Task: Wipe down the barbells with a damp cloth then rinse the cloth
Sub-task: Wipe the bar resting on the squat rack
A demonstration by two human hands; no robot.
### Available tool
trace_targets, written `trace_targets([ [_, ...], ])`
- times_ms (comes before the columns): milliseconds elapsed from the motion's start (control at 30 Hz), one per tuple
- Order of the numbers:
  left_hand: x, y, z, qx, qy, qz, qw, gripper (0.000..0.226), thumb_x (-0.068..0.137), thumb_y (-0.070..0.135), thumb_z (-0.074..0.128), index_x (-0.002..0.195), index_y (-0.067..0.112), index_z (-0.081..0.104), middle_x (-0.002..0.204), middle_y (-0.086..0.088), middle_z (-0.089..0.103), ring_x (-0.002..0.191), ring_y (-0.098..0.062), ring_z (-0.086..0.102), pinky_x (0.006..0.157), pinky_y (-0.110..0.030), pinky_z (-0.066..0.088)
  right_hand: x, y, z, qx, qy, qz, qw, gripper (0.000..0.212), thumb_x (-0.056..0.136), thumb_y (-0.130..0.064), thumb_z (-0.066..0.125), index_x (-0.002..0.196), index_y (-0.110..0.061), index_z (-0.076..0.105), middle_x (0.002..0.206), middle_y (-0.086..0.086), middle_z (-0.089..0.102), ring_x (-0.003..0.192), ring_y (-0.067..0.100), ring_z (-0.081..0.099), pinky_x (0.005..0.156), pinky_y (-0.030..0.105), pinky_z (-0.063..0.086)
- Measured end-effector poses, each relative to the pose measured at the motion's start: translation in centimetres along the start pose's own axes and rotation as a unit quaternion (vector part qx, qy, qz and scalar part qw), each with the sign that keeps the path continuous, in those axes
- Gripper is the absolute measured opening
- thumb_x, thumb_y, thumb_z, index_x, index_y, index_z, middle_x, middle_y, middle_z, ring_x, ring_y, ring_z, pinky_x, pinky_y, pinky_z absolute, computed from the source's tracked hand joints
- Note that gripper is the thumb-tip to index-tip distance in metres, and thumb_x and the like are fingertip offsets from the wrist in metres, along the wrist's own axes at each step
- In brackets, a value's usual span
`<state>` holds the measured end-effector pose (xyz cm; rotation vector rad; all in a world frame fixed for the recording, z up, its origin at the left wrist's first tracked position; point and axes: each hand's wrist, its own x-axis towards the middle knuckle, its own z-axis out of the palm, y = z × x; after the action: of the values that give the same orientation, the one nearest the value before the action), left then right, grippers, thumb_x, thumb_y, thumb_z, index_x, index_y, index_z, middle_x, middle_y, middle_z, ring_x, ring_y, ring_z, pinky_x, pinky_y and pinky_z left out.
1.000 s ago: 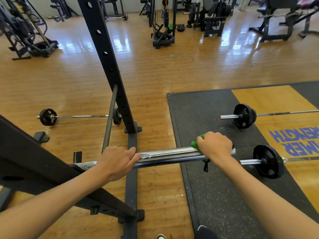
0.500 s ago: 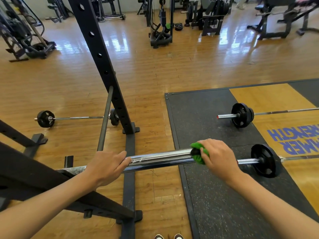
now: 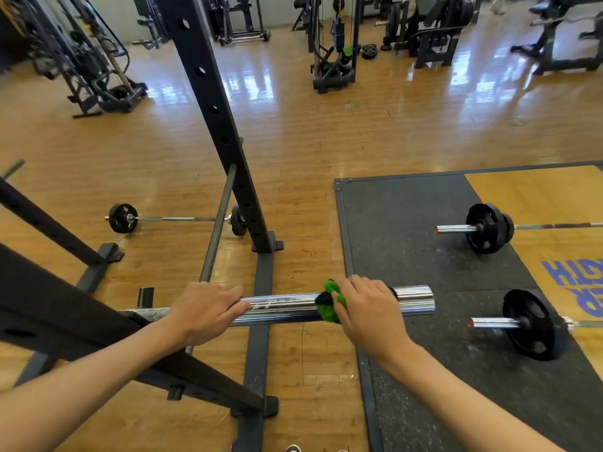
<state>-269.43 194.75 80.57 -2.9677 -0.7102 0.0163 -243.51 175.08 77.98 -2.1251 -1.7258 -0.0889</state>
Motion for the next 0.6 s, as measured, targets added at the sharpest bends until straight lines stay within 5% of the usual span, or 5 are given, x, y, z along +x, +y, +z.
trace_targets([
  [100,0.0,0.1,0.2,-0.011,-0.011,-0.014,1.0,0.065,0.096,0.068,-0.003,0.083,0.031,0.048,0.056,0.012,0.041,0.047,-0.005,0.038,0.048,-0.025,0.029,-0.5,2.9,-0.8,-0.026,-0.005,0.002,1.0,0.034,0.098,-0.038,0.037,0.097,-0.02,0.066,0.085,-0.005,0.066,0.071,0.015,0.06,0.066,0.031,0.046],
  [233,0.1,0.3,0.0,-0.031,-0.036,-0.033,0.998,0.057,0.094,0.065,0.001,0.081,0.03,0.044,0.06,0.01,0.043,0.051,-0.007,0.041,0.055,-0.033,0.04,2.9,0.7,-1.4,-0.074,-0.072,0.175,0.979,0.038,0.102,-0.035,0.041,0.072,-0.017,0.058,0.073,0.001,0.065,0.062,0.024,0.056,0.055,0.032,0.036],
  [367,0.0,0.2,0.2,-0.035,-0.041,-0.038,0.998,0.051,0.095,0.059,0.006,0.078,0.029,0.043,0.065,0.006,0.048,0.055,-0.011,0.045,0.057,-0.038,0.044,6.9,-4.8,0.1,0.014,-0.159,0.223,0.962,0.043,0.102,-0.041,0.037,0.066,-0.02,0.049,0.07,-0.003,0.054,0.059,0.017,0.048,0.056,0.032,0.034],
  [533,-0.1,-0.2,0.1,-0.058,-0.055,-0.039,0.996,0.049,0.095,0.057,0.008,0.079,0.028,0.044,0.066,0.006,0.049,0.057,-0.013,0.046,0.059,-0.039,0.046,4.8,-7.8,1.8,-0.024,-0.027,0.033,0.999,0.032,0.097,-0.03,0.057,0.068,-0.021,0.051,0.062,-0.008,0.051,0.049,0.016,0.046,0.045,0.025,0.031],
  [600,-0.1,-0.4,0.2,-0.067,-0.057,-0.041,0.995,0.048,0.094,0.057,0.009,0.079,0.028,0.044,0.066,0.006,0.049,0.057,-0.012,0.045,0.058,-0.038,0.045,2.9,-5.9,2.2,0.019,0.023,-0.033,0.999,0.02,0.098,-0.034,0.05,0.088,-0.023,0.063,0.074,-0.009,0.06,0.059,0.014,0.053,0.053,0.028,0.038],
])
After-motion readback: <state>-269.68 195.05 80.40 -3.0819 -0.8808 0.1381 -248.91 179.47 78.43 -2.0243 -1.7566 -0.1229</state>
